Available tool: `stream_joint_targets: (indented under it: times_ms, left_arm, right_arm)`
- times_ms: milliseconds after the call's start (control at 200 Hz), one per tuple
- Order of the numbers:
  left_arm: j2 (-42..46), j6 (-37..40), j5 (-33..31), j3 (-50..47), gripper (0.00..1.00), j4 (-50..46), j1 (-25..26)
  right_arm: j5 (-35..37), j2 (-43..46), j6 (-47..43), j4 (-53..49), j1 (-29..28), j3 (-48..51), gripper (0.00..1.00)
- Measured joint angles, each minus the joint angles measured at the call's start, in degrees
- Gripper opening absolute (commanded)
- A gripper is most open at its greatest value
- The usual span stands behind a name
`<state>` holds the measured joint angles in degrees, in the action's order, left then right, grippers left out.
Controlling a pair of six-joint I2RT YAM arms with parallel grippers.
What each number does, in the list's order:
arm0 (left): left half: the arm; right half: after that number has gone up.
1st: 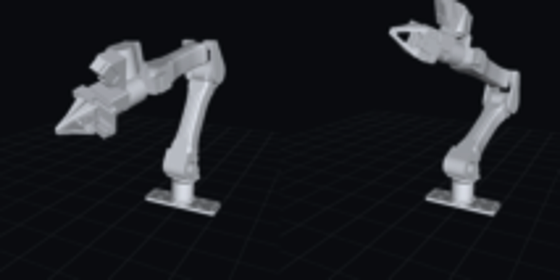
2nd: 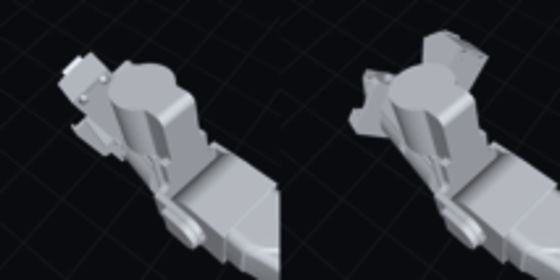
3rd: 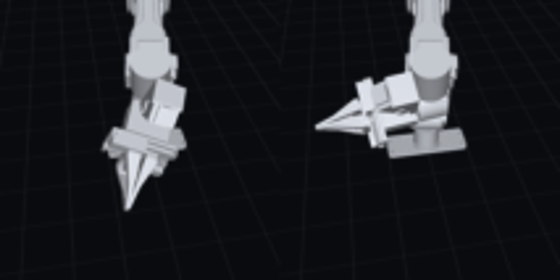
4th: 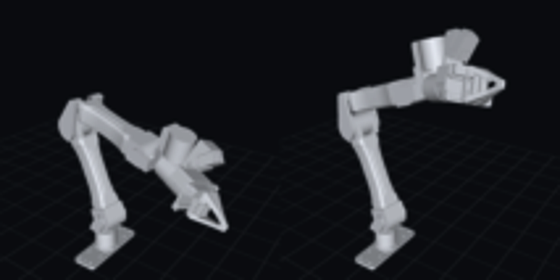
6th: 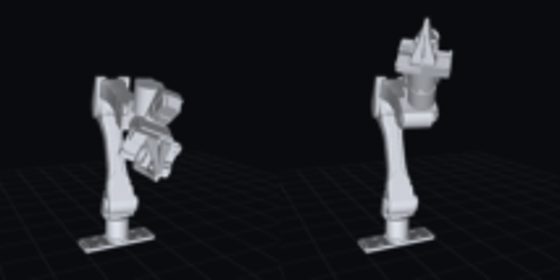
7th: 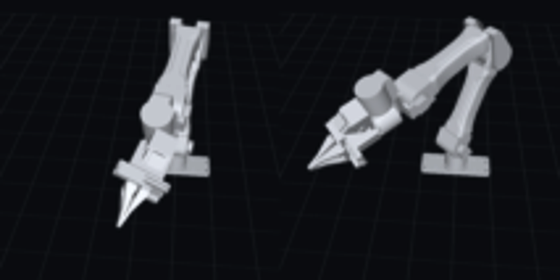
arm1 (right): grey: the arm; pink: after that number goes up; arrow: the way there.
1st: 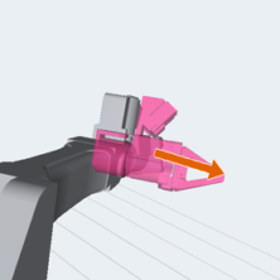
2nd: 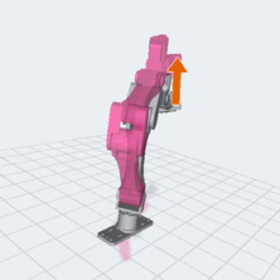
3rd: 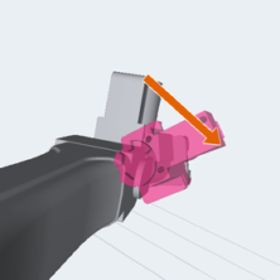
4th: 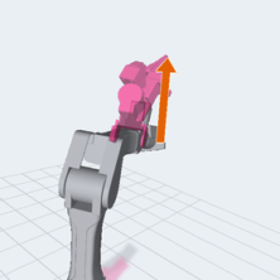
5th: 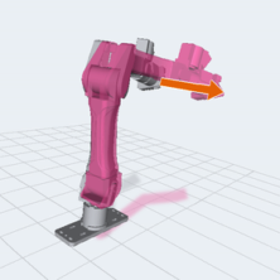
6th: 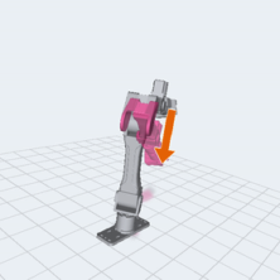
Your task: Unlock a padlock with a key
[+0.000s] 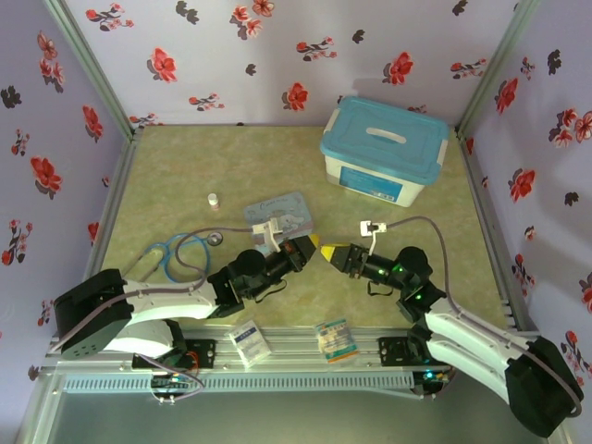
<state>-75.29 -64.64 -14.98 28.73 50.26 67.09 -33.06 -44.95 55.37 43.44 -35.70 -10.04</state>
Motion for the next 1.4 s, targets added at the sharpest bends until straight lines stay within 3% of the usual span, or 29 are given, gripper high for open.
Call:
stream_joint_targets:
  times_ms: [145,285,540,765,990,1400]
  left_arm:
    - [0.0,0.0,0.0,0.0,0.0,0.0,0.0]
    - [0.0,-0.2,0.0,0.0,0.0,0.3,0.0]
    - [-0.3,-0.7,0.1,-0.1,0.0,2.2,0.0]
    - [-0.3,-0.9,0.3,-0.8,0.0,3.1,-0.4]
    - [-0.1,-0.9,0.7,-0.8,0.0,3.1,-0.4]
    - [-0.2,-0.9,0.9,-0.8,0.0,4.2,-0.4]
  right_arm:
    - [1.7,2.0,-1.8,-4.0,0.5,0.0,0.65]
    - [1.9,0.7,-1.5,-3.4,0.5,0.0,0.69]
    - [1.4,-2.1,0.3,2.5,0.5,0.0,0.52]
    - [1.4,-4.7,0.8,5.8,0.5,0.0,0.5]
    - [0.8,-8.4,3.1,12.3,0.1,0.2,0.32]
    - [-1.3,-12.9,6.7,20.3,-0.6,1.1,0.28]
